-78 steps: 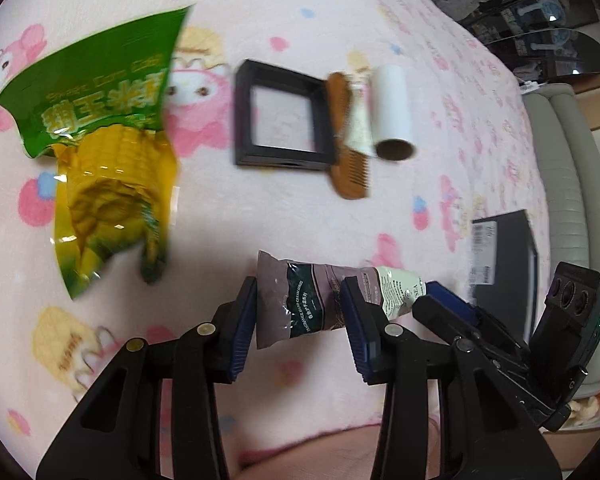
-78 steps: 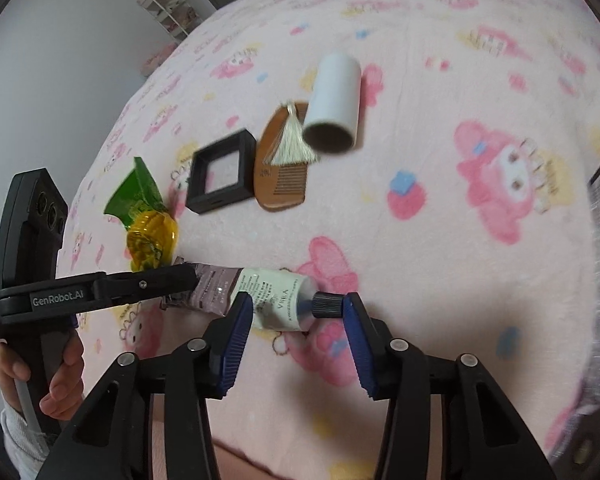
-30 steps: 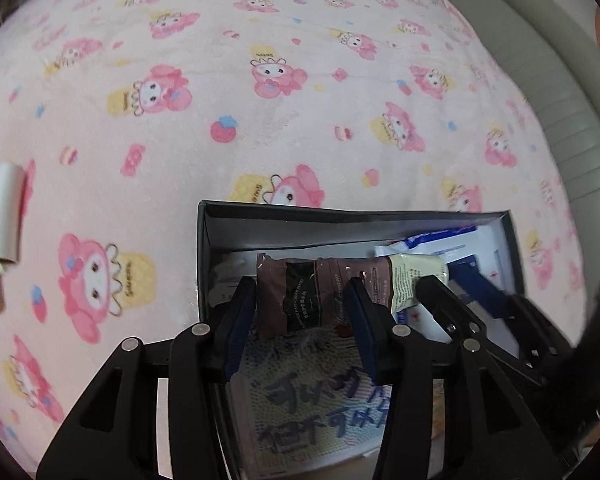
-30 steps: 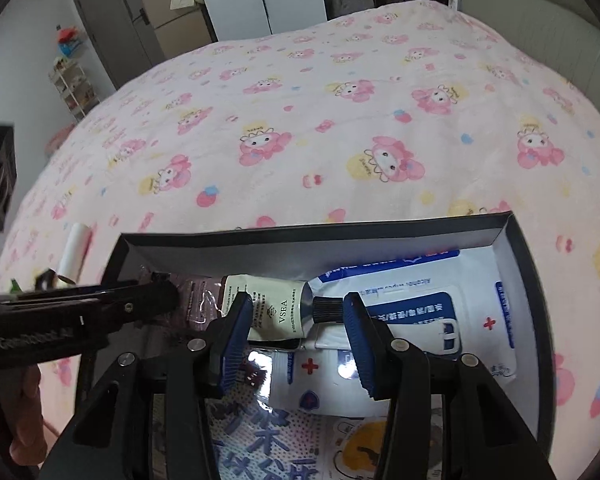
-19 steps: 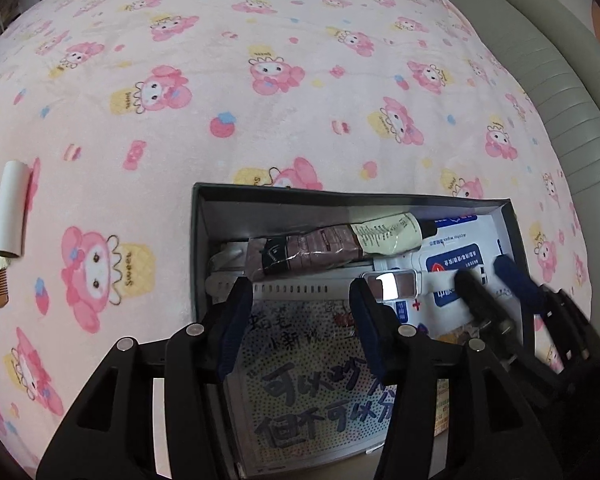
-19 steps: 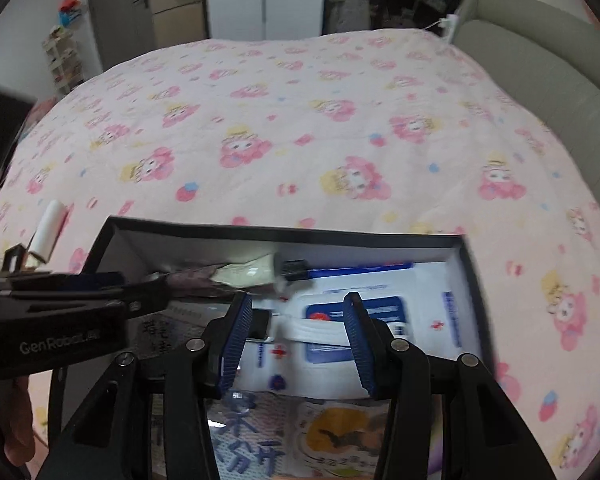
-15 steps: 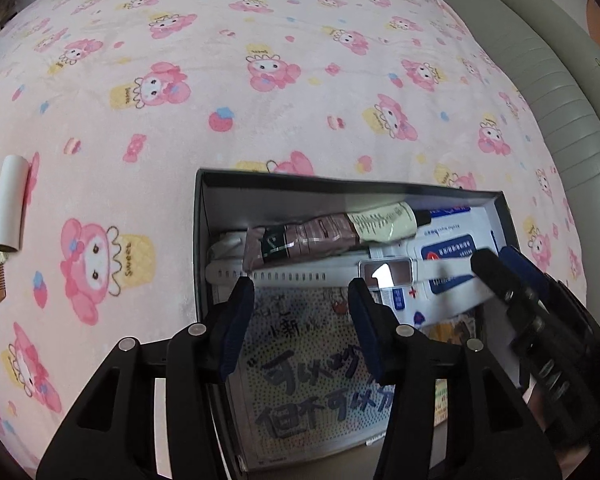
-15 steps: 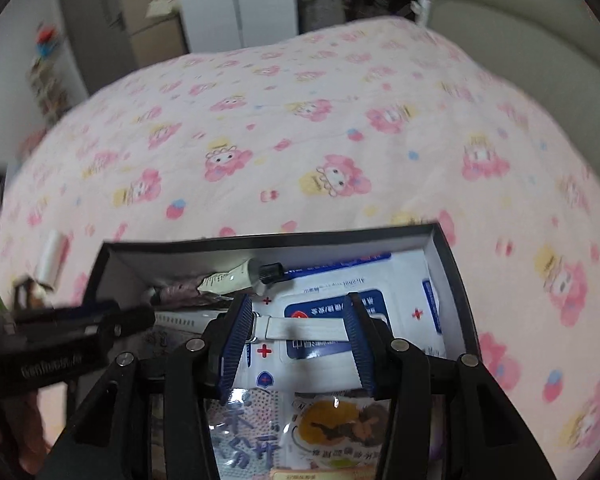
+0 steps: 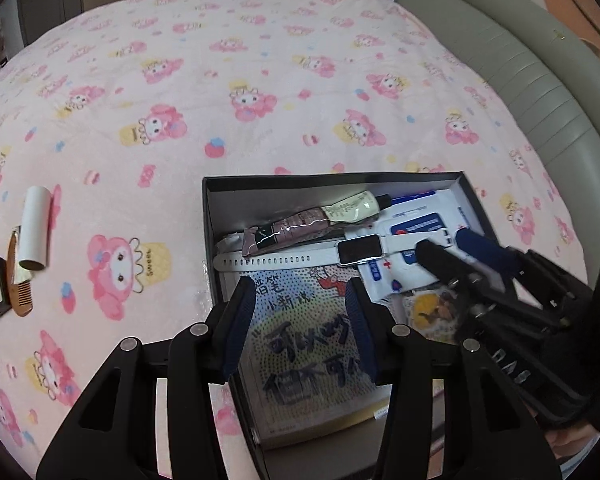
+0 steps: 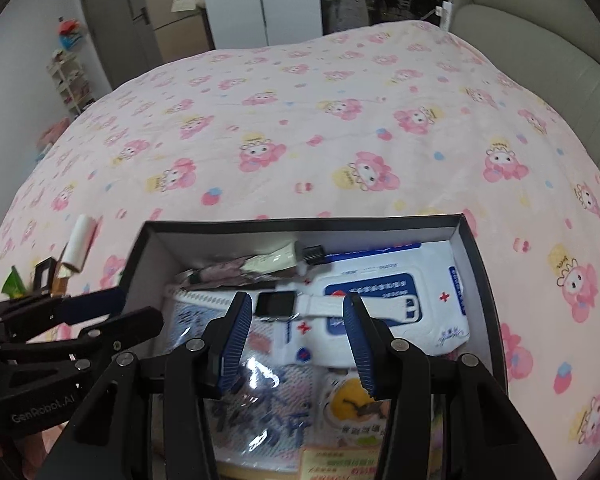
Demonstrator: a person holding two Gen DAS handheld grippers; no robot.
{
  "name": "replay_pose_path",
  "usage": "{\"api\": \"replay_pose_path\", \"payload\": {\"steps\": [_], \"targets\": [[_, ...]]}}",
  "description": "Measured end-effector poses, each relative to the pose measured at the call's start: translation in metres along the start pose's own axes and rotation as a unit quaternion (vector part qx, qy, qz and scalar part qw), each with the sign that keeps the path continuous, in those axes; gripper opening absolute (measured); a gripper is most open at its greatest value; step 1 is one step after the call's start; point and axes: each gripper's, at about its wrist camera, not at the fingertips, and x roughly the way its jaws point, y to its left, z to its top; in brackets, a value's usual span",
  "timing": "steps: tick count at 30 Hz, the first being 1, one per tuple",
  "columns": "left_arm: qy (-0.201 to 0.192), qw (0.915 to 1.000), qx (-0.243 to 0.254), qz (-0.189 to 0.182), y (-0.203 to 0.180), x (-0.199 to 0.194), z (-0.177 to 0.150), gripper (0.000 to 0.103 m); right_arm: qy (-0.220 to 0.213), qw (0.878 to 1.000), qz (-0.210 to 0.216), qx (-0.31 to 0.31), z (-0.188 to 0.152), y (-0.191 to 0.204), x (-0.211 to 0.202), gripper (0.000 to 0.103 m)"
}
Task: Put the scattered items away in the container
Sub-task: 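Lower the tube into the box and open the left gripper, then withdraw the left tool from the box toward the white lint roller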
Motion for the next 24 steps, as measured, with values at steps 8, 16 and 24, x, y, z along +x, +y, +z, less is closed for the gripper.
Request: {"api": "replay_pose_path", "payload": {"steps": [8, 16, 24], "targets": [[-0.05, 0.9984, 0.017, 0.022, 0.002, -0.055, -0.026, 0.046, -0.046, 0.999, 0.002, -0.021, -0.016, 0.037, -0.044, 0.043], [-0.076, 0.9962, 0.009, 0.041, 0.032, -0.098, -0.054, 0.046, -0.066, 0.996, 0.037, -0.043, -0.028, 0.081, -0.068, 0.043], [-0.095, 0.9921, -0.044, 0.069, 0.101, -0.13, -0.078, 0.046, -0.06, 0.993, 0.077, -0.066, -0.032, 0.148, -0.064, 0.043]]}}
